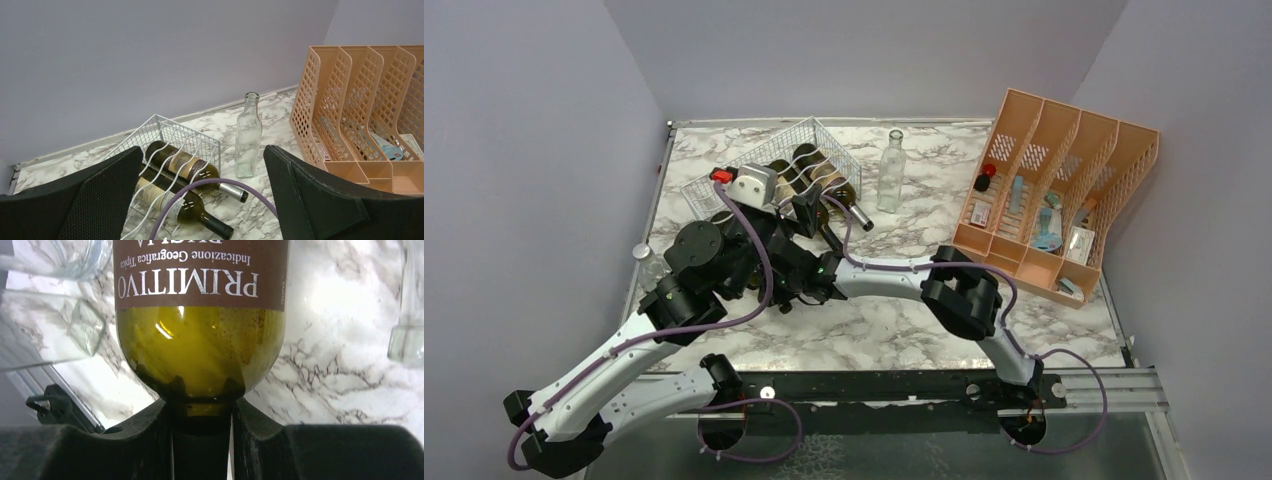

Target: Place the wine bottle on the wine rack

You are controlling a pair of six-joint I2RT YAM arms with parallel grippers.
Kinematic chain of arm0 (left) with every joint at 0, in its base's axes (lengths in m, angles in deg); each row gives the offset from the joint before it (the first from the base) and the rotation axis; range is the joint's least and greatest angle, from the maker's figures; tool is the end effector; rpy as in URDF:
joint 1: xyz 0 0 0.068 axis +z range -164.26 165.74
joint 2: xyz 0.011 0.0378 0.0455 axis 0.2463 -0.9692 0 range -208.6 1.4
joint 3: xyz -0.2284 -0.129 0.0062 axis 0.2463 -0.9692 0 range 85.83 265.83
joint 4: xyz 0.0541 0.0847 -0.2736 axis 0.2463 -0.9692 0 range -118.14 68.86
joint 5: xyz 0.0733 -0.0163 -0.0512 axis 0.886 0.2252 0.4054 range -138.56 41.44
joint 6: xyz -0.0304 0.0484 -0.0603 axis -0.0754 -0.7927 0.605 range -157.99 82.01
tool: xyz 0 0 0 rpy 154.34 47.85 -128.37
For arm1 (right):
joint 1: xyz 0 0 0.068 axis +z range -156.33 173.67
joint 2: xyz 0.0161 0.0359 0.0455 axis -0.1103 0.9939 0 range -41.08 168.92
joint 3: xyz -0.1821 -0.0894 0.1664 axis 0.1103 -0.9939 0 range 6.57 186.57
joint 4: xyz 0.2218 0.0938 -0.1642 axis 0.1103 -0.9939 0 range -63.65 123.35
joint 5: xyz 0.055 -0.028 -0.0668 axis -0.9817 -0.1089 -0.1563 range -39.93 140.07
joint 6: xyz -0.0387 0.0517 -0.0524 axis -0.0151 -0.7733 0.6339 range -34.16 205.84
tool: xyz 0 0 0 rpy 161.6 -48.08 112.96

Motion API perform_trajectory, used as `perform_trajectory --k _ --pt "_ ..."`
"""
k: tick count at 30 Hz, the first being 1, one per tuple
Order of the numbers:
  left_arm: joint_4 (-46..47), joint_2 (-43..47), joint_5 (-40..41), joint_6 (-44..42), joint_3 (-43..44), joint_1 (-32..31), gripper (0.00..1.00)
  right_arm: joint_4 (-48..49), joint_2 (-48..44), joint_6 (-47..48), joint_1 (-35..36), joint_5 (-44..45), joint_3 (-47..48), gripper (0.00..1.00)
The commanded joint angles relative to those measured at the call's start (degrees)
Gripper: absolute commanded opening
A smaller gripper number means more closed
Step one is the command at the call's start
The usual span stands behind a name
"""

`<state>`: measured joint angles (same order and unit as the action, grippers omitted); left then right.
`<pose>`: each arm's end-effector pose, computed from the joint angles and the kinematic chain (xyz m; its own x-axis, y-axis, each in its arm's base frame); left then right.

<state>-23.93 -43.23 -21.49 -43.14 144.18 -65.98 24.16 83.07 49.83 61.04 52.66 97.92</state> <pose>0.1688 -0.1605 0.4417 0.1550 -0.0674 -0.9856 0.4098 0.9122 0.0020 0.2093 0.4936 0.1254 -0.7428 -0.2554 -0.6189 -0.5841 0.6990 0.4126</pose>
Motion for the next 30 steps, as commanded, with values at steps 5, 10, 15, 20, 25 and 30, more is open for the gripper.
perform_trajectory --k 5,10,15,20,25,30 --pt "0.28 0.73 0.99 -0.04 -0.08 0.04 0.99 5.88 4.77 2.17 -0.99 3.37 10.66 0.16" --pt "0.27 0.53 1.21 -0.21 -0.14 0.02 0.99 5.96 6.83 2.43 -1.52 3.23 12.95 0.25" --pt "0.14 0.11 1.19 -0.3 -0.08 0.0 0.99 6.01 7.96 2.69 -1.87 2.95 13.93 0.36" --pt "0.1 -0.2 1.23 -0.39 0.05 -0.04 0.99 5.86 9.13 2.68 -2.37 2.84 15.08 0.38" --pt "0.08 -0.34 1.48 -0.52 -0.05 0.02 0.99 5.29 10.69 3.61 -2.53 2.42 17.1 0.43" --pt "0.04 -0.59 1.58 -0.65 -0.07 -0.02 0.99 5.44 10.57 3.84 -2.59 2.64 17.08 0.58"
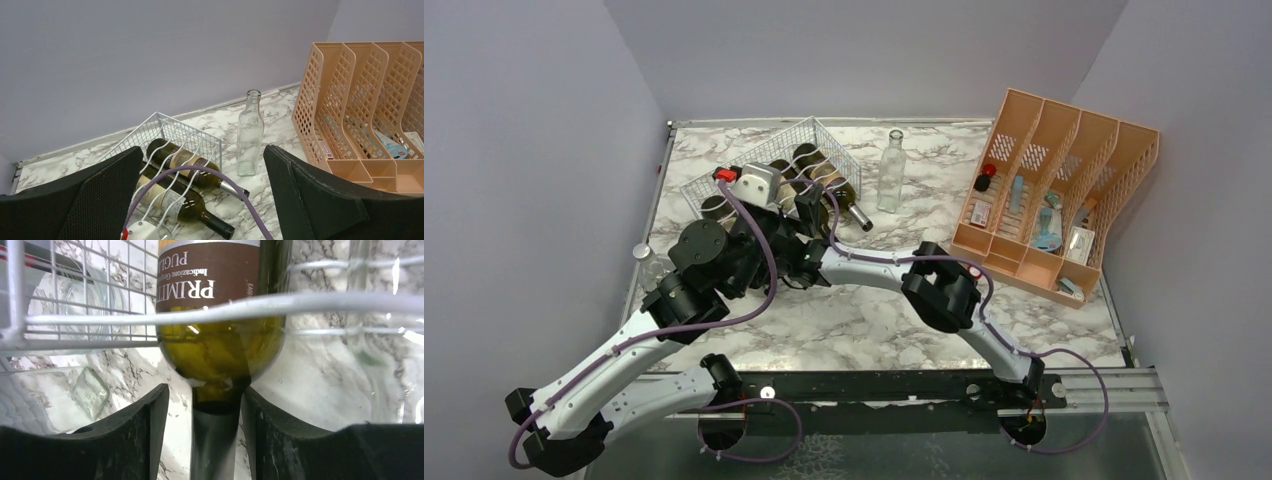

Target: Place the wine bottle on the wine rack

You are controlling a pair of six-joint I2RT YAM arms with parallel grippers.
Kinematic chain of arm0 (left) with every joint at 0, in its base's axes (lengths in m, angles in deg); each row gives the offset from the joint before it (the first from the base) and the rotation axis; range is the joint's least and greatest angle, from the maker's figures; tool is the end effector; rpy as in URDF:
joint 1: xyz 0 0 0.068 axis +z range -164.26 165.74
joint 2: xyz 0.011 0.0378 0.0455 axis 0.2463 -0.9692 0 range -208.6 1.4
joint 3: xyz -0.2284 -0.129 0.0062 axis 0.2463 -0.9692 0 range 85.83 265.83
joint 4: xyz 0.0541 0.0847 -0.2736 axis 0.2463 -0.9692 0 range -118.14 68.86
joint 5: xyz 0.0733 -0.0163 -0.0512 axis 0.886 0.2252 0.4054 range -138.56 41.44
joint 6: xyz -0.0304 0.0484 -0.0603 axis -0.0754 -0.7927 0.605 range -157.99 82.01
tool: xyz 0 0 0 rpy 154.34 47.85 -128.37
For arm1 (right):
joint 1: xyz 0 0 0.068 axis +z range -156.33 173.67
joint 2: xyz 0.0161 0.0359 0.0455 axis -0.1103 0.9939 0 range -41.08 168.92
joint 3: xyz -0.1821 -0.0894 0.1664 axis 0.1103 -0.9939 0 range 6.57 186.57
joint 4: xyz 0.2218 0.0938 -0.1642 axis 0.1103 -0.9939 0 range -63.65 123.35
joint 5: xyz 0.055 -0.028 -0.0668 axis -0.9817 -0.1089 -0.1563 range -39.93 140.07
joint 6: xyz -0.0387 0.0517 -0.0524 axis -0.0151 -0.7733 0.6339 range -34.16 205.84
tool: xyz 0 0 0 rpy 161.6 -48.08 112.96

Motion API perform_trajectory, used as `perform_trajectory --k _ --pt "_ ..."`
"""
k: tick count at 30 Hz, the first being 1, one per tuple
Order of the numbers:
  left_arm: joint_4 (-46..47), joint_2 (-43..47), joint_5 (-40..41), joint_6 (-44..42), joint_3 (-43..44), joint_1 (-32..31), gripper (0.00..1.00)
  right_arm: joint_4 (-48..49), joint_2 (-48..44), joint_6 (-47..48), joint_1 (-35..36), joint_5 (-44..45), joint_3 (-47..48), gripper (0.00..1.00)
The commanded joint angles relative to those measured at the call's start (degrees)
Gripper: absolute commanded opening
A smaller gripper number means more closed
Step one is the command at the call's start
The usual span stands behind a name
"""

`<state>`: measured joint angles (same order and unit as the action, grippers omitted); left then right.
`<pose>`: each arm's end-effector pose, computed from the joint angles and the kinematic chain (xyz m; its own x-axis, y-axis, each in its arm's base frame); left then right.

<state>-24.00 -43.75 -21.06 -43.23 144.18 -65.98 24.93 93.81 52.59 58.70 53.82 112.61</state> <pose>0.1709 -0.1623 0.4395 0.1487 -0.0577 -0.9872 0.4029 0.9152 0.0072 0.2519 0.5298 0.1230 -0.6978 -0.2024 -0.6871 -0.5980 0.6926 0.4033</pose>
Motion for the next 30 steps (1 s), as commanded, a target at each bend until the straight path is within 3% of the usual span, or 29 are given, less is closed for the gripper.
perform_trajectory --k 1,16,30 --pt "0.11 -0.11 1.15 -0.57 -0.06 -0.01 0.99 4.85 -0.34 1.13 -0.2 1.6 2.15 0.61" --pt "-0.42 1.35 0.91 -0.43 2.7 0.03 0.99 5.36 -10.31 1.17 -0.63 4.97 -5.66 0.79" --pt "-1.14 3.02 -1.1 1.31 6.9 0.02 0.99 4.02 -32.8 4.33 -5.48 7.79 -22.63 0.79"
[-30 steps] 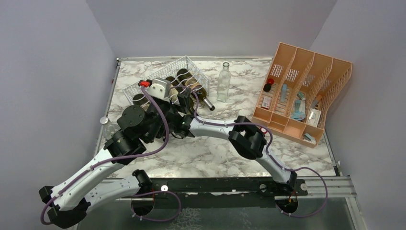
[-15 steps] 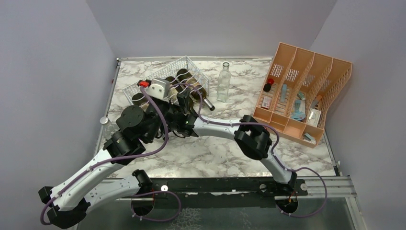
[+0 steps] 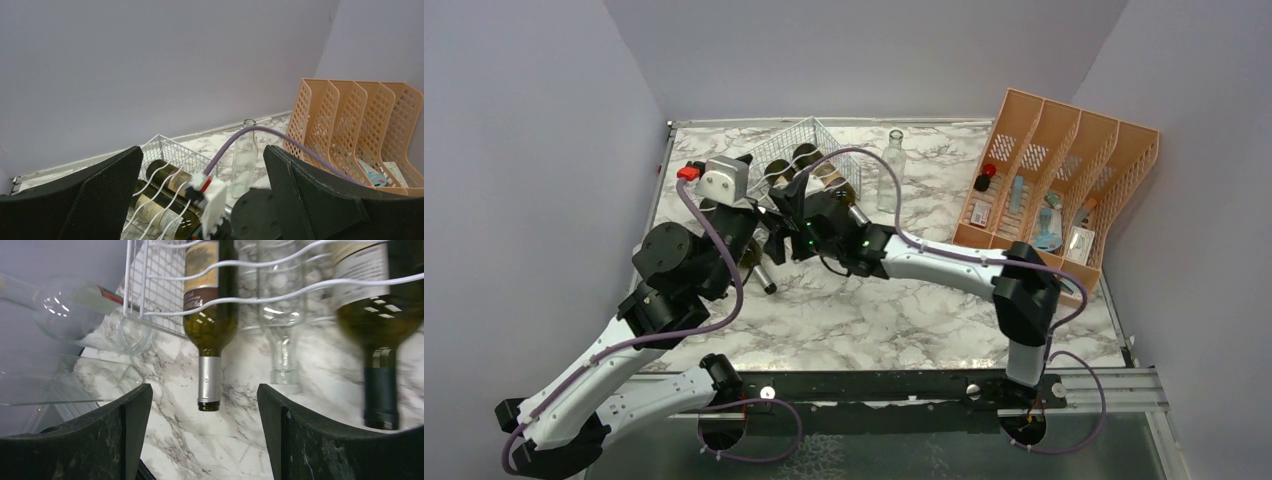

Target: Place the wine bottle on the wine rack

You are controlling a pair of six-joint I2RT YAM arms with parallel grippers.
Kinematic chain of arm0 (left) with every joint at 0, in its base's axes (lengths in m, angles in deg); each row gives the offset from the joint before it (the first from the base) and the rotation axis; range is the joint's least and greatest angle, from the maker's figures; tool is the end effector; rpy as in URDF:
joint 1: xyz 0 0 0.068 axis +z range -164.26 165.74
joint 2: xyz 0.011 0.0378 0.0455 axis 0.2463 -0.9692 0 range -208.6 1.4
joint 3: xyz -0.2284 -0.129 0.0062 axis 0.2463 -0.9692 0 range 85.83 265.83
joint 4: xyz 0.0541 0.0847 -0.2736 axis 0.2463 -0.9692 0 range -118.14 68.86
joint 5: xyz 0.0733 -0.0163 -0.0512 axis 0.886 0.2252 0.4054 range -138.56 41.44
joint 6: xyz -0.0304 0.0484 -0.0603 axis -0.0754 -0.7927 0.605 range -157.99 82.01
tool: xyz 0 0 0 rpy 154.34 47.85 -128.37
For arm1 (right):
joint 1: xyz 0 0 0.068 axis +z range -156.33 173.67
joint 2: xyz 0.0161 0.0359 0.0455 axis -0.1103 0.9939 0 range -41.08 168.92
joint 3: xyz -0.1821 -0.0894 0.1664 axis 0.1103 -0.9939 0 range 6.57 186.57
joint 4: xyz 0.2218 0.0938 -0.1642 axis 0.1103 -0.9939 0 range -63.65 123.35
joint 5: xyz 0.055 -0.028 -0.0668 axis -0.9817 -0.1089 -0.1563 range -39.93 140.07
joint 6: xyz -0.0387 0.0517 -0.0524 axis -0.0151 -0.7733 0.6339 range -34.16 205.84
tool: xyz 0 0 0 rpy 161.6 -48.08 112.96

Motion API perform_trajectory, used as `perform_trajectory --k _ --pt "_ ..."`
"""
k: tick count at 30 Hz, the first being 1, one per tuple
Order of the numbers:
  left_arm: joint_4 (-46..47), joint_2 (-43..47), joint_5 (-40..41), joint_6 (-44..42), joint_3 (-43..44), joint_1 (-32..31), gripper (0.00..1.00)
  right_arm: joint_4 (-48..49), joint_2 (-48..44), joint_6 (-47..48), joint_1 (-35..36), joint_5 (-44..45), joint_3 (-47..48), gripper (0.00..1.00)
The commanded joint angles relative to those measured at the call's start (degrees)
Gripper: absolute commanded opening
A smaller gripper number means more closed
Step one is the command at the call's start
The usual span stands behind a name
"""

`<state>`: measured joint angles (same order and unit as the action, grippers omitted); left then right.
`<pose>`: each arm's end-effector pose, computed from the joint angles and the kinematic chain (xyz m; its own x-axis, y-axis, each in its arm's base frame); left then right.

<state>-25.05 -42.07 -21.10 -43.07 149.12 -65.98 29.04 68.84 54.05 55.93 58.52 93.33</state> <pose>0.1560 -0.1436 0.4760 0.2066 -0.1350 -0.9691 0.4050 0.9134 -0.0409 0.2486 0.4497 0.2304 -0.6118 -0.0438 -0.7898 -0.5795 0.7044 0.4098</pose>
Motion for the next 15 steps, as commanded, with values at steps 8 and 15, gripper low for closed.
perform_trajectory --k 8,15 --pt "0.55 2.42 -0.46 2.64 0.1 -0.02 0.99 -3.57 -22.18 12.91 -10.54 11.8 -4.85 0.86" --pt "0.28 2.44 0.13 4.6 -2.24 0.04 0.99 -7.2 -23.62 21.06 -18.31 15.85 0.83 0.92"
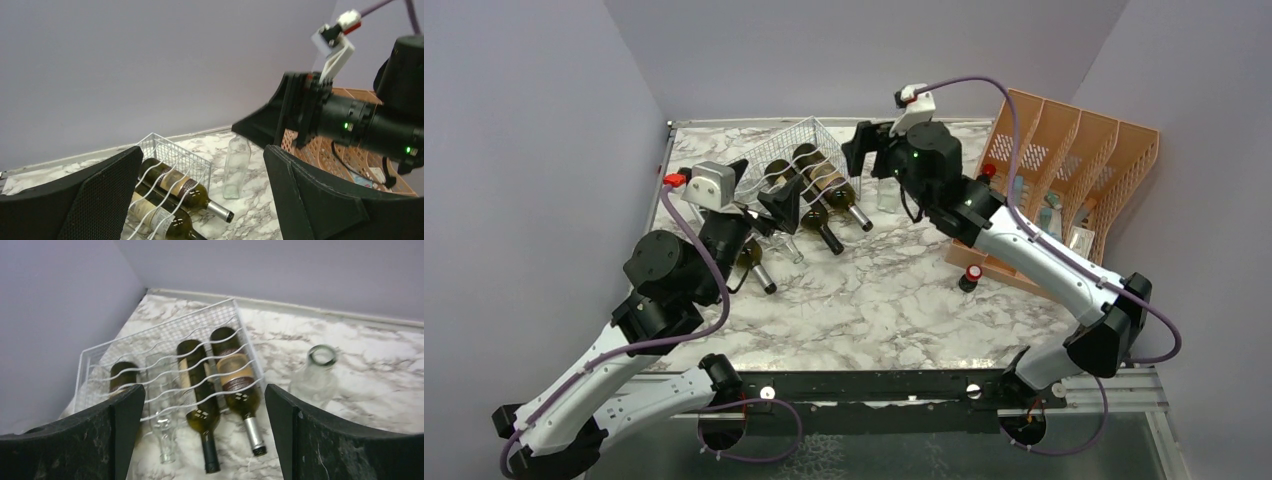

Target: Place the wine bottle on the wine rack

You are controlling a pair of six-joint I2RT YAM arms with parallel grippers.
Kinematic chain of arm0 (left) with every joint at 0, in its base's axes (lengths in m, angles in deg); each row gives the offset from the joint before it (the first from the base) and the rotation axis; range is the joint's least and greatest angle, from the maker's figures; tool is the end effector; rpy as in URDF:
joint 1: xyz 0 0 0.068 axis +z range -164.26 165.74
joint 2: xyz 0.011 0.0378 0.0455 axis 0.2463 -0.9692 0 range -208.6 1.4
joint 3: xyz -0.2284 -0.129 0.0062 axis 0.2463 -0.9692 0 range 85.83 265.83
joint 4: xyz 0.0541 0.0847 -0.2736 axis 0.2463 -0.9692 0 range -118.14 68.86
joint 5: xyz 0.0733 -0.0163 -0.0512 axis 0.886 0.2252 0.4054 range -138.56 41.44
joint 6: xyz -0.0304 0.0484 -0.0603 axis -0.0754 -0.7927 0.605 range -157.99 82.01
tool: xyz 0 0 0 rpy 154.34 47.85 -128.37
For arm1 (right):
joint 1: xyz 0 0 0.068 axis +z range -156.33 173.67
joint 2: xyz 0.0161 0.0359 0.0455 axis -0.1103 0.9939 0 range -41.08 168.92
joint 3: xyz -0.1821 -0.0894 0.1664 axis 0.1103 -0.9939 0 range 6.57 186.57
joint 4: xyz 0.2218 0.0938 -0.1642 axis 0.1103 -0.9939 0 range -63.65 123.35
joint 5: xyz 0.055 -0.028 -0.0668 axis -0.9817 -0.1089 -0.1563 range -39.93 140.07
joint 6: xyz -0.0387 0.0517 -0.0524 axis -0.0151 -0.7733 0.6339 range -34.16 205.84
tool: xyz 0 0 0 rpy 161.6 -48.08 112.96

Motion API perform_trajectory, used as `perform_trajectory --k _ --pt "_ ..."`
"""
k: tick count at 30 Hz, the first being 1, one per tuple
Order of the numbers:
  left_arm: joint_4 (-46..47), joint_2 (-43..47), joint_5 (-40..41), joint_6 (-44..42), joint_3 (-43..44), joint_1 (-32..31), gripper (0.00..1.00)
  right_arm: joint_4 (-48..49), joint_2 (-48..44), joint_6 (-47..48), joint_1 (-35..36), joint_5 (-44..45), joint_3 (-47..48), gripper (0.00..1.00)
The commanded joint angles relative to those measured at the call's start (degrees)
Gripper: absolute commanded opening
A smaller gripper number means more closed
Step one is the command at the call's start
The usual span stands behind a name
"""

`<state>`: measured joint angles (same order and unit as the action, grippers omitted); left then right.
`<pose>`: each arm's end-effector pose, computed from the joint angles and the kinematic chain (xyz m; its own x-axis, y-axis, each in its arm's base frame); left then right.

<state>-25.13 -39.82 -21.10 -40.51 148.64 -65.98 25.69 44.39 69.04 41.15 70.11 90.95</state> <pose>0.1482 -0.1336 0.4799 0.2059 -0.1980 -0.9583 0.4155 0.9043 -0.0975 0.3012 0.2916 0.3989 -0.2325 0.1483 -0.9612 -0.4142 0.8791 0.2358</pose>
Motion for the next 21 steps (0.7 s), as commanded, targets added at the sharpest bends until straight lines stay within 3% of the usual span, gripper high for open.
perform_trajectory --k 1,7,13,21 --pt "0.65 0.31 0.22 2.27 -2.29 0.01 0.99 -4.3 1.35 6.83 -4.7 4.19 3.82 0.92" --pt "0.43 0.24 0.29 2.96 -4.56 -0.02 0.99 0.26 6.57 15.93 -6.9 10.35 5.17 0.92" --pt "1.32 -0.29 1.38 3.73 -8.34 0.01 0.99 -7.32 15.48 13.93 -10.76 4.93 13.7 0.91" --pt "0.73 -1.73 1.54 3.85 -9.69 0.0 0.99 -10.12 21.27 12.29 -13.21 3.97 17.22 0.81"
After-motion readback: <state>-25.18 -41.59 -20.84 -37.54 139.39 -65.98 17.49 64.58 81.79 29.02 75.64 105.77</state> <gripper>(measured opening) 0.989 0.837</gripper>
